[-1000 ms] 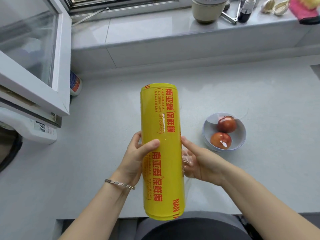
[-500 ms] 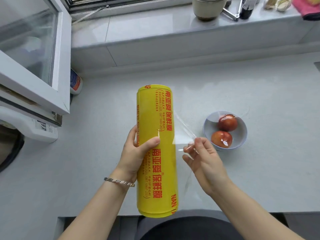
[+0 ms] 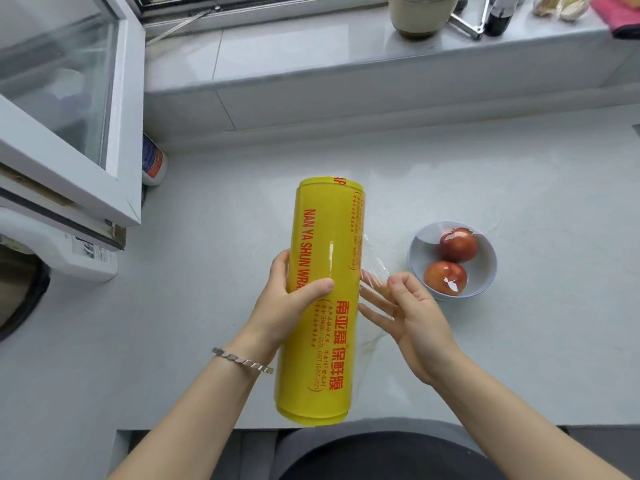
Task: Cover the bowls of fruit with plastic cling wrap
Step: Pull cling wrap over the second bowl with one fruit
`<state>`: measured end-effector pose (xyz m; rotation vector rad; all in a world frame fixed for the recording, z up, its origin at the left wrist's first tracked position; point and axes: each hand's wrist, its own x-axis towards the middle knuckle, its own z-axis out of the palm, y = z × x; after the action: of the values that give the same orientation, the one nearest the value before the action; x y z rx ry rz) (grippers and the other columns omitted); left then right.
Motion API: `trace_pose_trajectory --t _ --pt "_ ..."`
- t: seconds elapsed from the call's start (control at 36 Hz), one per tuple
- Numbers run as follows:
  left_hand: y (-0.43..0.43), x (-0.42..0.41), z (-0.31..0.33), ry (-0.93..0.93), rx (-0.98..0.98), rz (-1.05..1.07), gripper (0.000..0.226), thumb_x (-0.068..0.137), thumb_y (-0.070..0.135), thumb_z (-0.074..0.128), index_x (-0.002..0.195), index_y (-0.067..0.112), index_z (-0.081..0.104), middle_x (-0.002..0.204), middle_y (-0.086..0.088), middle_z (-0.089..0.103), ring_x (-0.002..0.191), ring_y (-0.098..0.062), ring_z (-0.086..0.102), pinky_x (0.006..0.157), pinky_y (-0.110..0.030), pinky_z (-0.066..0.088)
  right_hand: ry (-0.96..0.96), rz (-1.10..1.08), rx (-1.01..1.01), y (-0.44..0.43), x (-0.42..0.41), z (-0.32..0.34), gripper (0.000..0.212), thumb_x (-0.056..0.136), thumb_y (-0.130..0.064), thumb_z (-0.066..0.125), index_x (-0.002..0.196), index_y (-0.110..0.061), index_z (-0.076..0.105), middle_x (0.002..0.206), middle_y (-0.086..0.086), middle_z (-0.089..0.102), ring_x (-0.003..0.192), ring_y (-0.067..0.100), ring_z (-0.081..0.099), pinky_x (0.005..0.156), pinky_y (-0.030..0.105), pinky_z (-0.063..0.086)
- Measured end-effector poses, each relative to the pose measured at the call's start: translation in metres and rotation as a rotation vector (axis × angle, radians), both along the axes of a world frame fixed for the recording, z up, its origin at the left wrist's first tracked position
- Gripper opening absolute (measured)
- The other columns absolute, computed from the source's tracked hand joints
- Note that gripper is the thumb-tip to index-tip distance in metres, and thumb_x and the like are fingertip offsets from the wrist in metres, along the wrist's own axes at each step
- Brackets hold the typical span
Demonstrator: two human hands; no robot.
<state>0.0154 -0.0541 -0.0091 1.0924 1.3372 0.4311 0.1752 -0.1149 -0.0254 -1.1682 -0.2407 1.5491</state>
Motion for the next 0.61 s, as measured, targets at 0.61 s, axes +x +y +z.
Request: trace_pose_trajectory --t 0.61 --pt "0.014 0.005 -0.007 0.031 0.013 0.135 0.081 0.048 0.044 0.079 0.118 0.021 0.047 0.105 -0.003 0.067 0.084 -0.022 0.07 0.066 -0.037 0.059 -0.887 -0.181 0.03 0.025 0.008 -0.037 0.03 0.096 -0.021 0.046 0.066 -0.022 0.04 0.052 -0.009 0.04 0.051 0.01 0.036 0.054 0.043 0.048"
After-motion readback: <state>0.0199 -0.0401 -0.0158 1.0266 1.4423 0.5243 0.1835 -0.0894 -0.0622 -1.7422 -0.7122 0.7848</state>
